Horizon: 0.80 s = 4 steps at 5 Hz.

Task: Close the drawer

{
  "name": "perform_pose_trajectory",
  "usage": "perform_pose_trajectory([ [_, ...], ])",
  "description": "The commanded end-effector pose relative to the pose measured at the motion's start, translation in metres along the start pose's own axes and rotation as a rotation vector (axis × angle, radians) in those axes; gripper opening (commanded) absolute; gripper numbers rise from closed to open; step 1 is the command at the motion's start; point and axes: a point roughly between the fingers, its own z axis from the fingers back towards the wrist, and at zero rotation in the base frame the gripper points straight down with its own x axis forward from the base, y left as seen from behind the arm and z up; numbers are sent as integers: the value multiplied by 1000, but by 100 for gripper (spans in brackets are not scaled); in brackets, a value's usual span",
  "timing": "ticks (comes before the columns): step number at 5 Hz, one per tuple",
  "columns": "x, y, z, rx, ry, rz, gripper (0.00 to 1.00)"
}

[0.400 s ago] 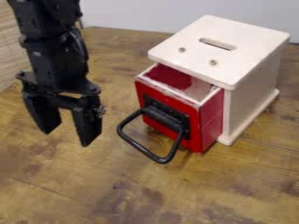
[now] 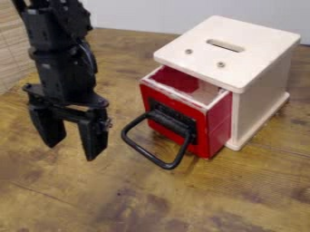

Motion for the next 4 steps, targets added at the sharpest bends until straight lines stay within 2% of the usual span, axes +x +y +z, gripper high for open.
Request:
perform_pose_trajectory([
  [1, 1, -3, 23, -5, -65, -3, 100],
  [3, -1, -5, 43, 3, -108, 4, 100],
  [4, 1, -4, 43, -1, -116, -6, 100],
])
